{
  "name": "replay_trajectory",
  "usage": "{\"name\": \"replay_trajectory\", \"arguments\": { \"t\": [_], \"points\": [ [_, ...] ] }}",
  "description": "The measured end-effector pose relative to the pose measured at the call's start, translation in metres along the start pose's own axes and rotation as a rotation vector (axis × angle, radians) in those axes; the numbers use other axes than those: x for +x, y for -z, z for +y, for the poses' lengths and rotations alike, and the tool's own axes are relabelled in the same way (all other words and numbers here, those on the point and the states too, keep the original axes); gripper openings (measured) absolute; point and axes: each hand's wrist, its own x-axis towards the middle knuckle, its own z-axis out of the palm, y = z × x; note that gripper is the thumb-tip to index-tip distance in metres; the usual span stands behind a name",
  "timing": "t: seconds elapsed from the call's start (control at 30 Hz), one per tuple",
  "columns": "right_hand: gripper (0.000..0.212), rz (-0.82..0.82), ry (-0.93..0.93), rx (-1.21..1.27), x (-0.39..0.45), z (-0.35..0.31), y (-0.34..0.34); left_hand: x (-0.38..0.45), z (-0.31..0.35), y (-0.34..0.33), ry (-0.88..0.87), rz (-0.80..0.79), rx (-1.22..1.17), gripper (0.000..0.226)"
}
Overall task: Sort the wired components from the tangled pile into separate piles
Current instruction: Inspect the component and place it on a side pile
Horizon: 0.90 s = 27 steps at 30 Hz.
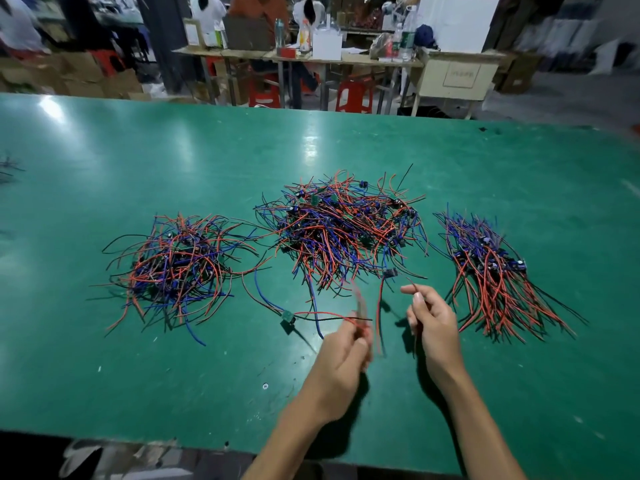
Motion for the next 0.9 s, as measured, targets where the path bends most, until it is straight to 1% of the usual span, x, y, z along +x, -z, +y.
{"name": "replay_trajectory", "arguments": {
  "t": [0.03,0.07,0.1,0.13,0.17,0.2,0.23,0.27,0.3,0.37,0.43,0.47,0.57,0.63,0.67,0.73,0.77,0.83,0.9],
  "points": [
    [0.029,0.014,-0.005,0.028,0.001,-0.001,0.000,0.002,0.008,-0.005,-0.064,-0.079,0.051,0.008],
    [0.028,0.027,-0.008,0.053,0.001,-0.002,0.001,0.007,0.018,-0.010,-0.111,-0.115,0.080,0.014],
    [0.026,0.037,-0.014,0.083,0.002,-0.003,0.001,0.015,0.029,-0.013,-0.131,-0.104,0.079,0.021],
    [0.025,0.045,-0.023,0.121,0.001,-0.004,0.001,0.025,0.039,-0.015,-0.138,-0.056,0.064,0.023],
    [0.024,0.050,-0.035,0.167,0.001,-0.006,0.002,0.036,0.044,-0.016,-0.150,0.012,0.050,0.019],
    [0.023,0.052,-0.049,0.217,0.000,-0.007,0.004,0.047,0.046,-0.016,-0.155,0.082,0.093,0.011],
    [0.022,0.051,-0.066,0.263,0.000,-0.008,0.005,0.058,0.044,-0.015,-0.130,0.133,0.188,0.009],
    [0.022,0.044,-0.084,0.299,0.000,-0.009,0.007,0.067,0.040,-0.013,-0.073,0.141,0.291,0.019],
    [0.022,0.032,-0.099,0.320,-0.001,-0.009,0.008,0.073,0.036,-0.012,-0.017,0.120,0.346,0.028],
    [0.023,-0.008,-0.107,0.316,-0.001,-0.010,0.010,0.077,0.031,-0.014,0.053,0.043,0.346,0.036],
    [0.025,-0.053,-0.110,0.283,-0.002,-0.009,0.008,0.083,0.029,-0.019,0.078,0.016,0.346,0.031],
    [0.025,-0.067,-0.113,0.275,-0.002,-0.009,0.008,0.085,0.031,-0.020,0.084,0.019,0.319,0.029],
    [0.027,-0.072,-0.106,0.292,-0.003,-0.011,0.011,0.089,0.036,-0.020,0.110,0.031,0.167,0.041],
    [0.023,-0.070,-0.082,0.294,-0.004,-0.015,0.013,0.088,0.039,-0.018,0.109,0.023,0.099,0.042],
    [0.026,-0.074,-0.066,0.296,-0.006,-0.017,0.012,0.088,0.043,-0.018,0.110,0.028,0.076,0.042],
    [0.040,-0.093,-0.039,0.317,-0.008,-0.020,0.011,0.087,0.057,-0.019,0.108,0.033,0.005,0.041],
    [0.043,-0.103,-0.031,0.326,-0.009,-0.020,0.010,0.086,0.068,-0.018,0.110,0.022,-0.054,0.041],
    [0.044,-0.116,-0.018,0.318,-0.011,-0.020,0.010,0.084,0.095,-0.017,0.125,-0.036,-0.266,0.039],
    [0.042,-0.115,-0.008,0.295,-0.011,-0.020,0.009,0.081,0.126,-0.010,0.163,-0.131,-0.573,0.028]
  ]
}}
